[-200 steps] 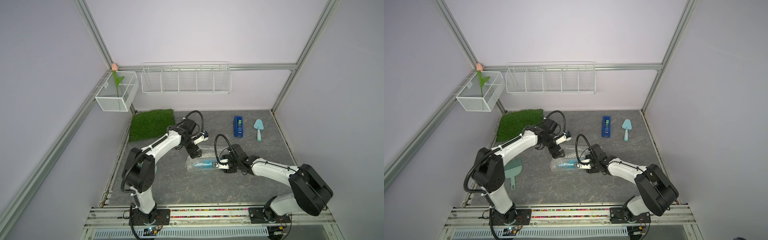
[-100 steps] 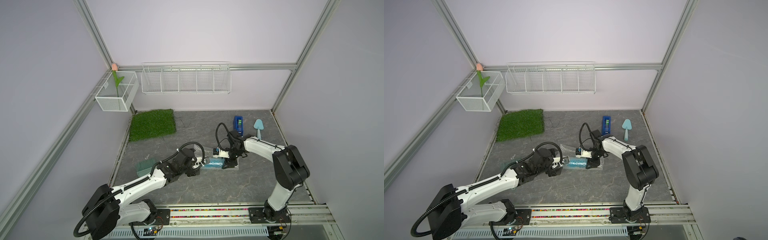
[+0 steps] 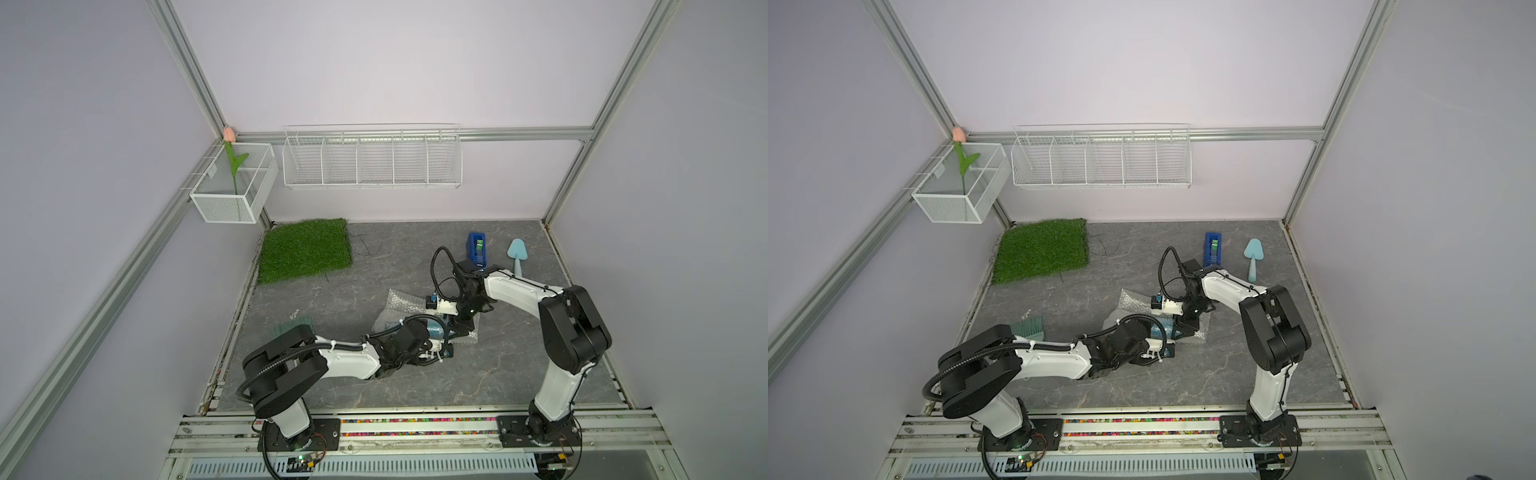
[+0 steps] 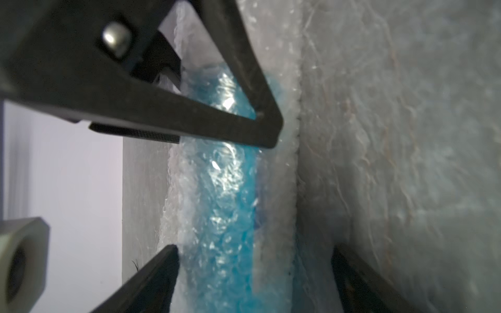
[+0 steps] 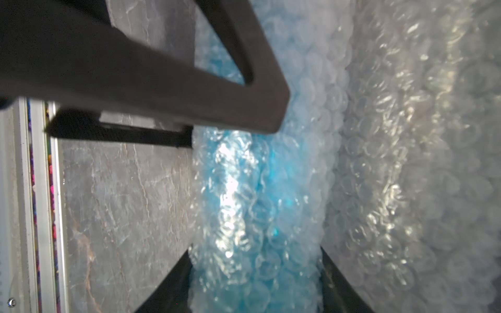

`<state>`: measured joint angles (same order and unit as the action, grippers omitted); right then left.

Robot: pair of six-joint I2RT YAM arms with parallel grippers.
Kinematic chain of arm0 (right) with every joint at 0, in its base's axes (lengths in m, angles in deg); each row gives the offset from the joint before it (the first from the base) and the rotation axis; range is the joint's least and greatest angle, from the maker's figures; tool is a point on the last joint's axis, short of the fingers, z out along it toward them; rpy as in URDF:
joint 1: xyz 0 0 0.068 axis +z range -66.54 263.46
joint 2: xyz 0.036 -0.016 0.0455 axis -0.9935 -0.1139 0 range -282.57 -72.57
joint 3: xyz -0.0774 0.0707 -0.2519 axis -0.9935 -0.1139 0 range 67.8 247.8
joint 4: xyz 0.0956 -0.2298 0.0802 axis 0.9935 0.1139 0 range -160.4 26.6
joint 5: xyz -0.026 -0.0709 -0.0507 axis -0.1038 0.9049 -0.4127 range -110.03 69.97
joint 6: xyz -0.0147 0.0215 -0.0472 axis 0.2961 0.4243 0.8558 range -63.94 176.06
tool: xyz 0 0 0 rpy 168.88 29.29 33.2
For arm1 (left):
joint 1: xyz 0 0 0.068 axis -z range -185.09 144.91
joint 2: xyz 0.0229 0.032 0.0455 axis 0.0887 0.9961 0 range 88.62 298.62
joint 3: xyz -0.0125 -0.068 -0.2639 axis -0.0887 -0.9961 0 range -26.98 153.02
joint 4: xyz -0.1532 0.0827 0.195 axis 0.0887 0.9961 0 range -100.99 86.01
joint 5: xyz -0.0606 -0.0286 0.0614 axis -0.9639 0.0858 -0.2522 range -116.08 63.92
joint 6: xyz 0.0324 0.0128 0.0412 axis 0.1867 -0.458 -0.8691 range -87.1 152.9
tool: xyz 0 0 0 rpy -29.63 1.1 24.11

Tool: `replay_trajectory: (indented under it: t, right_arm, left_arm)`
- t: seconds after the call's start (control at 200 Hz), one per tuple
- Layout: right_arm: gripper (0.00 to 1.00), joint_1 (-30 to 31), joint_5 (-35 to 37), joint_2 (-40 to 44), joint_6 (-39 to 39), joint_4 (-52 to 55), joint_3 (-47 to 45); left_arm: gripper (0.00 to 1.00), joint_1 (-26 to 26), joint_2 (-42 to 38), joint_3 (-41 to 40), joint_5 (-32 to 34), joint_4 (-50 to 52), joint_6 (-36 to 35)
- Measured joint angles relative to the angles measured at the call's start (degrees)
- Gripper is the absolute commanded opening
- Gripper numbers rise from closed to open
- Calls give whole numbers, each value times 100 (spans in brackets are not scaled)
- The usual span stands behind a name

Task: Wrap wine bottles in bubble wrap
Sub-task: Wrap the wine bottle in bubble wrap.

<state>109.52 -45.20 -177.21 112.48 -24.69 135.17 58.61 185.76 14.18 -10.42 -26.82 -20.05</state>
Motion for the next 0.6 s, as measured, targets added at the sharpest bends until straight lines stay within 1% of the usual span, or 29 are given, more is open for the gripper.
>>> replay_trajectory:
  t: [0.025, 0.045, 0.065, 0.095, 0.1, 0.105, 0.11, 0.115, 0.12, 0.125, 0.15, 0.26, 0.375, 0.425, 0.52, 0.6]
  right_arm:
    - [30, -2, 2, 35, -28, -42, -39]
    - [39, -2, 15, 66, -59, -76, -68]
    - [48, -2, 24, 103, -98, -120, -107]
    - [64, 0, 35, 157, -142, -186, -164]
    - [69, 0, 46, 177, -160, -201, -177]
    - [76, 0, 52, 186, -166, -210, -186]
    - [93, 0, 57, 201, -173, -225, -199]
    - [98, 0, 59, 208, -177, -234, -208]
    - [93, 0, 61, 223, -188, -249, -223]
    - [90, 0, 66, 232, -197, -260, -229]
    - [88, 0, 87, 304, -264, -328, -289]
    - [88, -83, 181, 817, -507, -697, -527]
    - [88, -223, 289, 1593, -748, -1019, -667]
    - [88, -293, 374, 2011, -885, -1316, -811]
    - [88, -498, 706, 2894, -1167, -1875, -1261]
    - [88, -706, 1036, 3742, -1320, -2358, -1792]
  left_arm:
    - [68, 0, 66, 52, 42, -20, -22]
    - [66, -9, 107, 96, 59, -28, 4]
    - [64, -11, 131, 125, 63, -28, 20]
    - [61, -26, 149, 162, 81, -28, 28]
    - [61, -28, 151, 170, 87, -15, 50]
    - [60, -31, 151, 170, 85, -17, 52]
    - [60, -33, 151, 170, 81, -24, 46]
    - [59, -33, 151, 173, 87, -22, 31]
    - [59, -31, 151, 177, 85, -17, 28]
    - [58, -33, 151, 181, 81, -11, 39]
    - [56, -33, 151, 195, 90, -4, 52]
    - [51, -33, 149, 249, 92, 105, 122]
    - [48, -48, 149, 315, 59, 238, 238]
    - [47, -59, 146, 380, 37, 369, 293]
    - [47, -133, 138, 614, -133, 822, 459]
    - [47, -315, 133, 955, -487, 1464, 719]
